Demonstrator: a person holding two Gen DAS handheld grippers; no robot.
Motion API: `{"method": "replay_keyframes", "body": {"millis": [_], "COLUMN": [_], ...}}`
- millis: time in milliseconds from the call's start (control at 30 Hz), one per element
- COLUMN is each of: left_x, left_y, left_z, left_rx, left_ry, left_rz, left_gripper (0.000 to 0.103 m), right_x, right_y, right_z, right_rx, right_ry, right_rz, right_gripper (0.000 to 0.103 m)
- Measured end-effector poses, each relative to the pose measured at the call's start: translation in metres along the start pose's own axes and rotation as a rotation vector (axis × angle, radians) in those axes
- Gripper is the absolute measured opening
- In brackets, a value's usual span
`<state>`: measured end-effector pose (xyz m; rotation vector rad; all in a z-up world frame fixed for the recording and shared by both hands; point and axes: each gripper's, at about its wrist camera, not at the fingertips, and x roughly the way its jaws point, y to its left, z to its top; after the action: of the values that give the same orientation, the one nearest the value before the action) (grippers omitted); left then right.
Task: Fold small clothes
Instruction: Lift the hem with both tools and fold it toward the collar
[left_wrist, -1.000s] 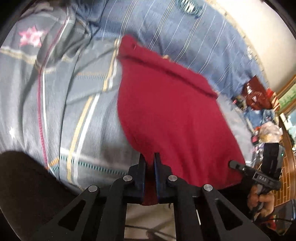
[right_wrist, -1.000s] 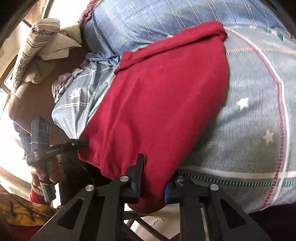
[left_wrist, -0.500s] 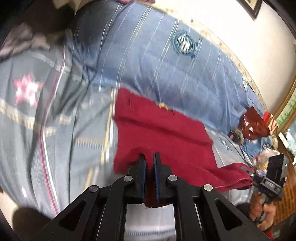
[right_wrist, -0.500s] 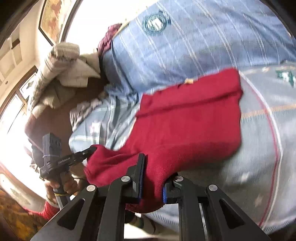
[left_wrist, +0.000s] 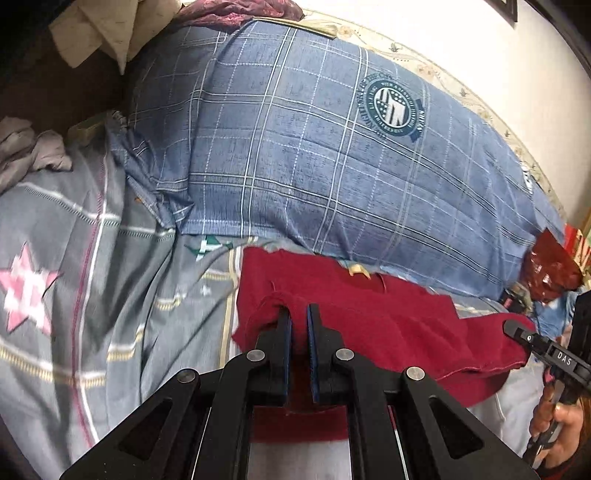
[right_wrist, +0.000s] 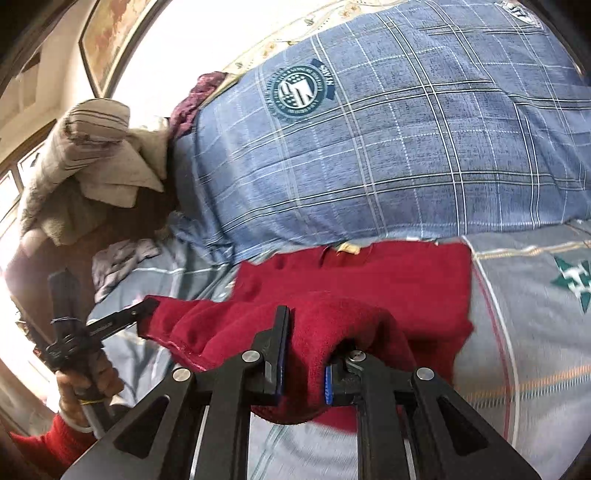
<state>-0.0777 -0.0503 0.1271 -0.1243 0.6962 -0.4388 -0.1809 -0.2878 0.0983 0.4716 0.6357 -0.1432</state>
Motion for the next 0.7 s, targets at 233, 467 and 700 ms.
{"method": "replay_keyframes", "body": {"millis": [233, 467, 700], "left_x": [0.063, 0.111, 0.14], "left_y": [-0.01, -0.004, -0.004], "left_z": [0.038, 0.046, 0.045], "left_rx": [-0.016, -0.038, -0.008], "left_ry": [0.005, 0.028, 0.071], "left_rz": [0.017, -0.014, 0.013], "left_gripper": [0.006, 0.006, 0.006], "right_x": [0.038, 0.064, 0.088], "right_y": [-0.018, -0.043, -0.056], "right_z": [0.027, 0.034, 0.029], "right_rx": [-0.005, 0.017, 0.038], "right_ry": [-0.008, 0.044, 0.089], "right_rz": [-0.04, -0.084, -0.122], "right_gripper": [0.014, 0.014, 0.014]}}
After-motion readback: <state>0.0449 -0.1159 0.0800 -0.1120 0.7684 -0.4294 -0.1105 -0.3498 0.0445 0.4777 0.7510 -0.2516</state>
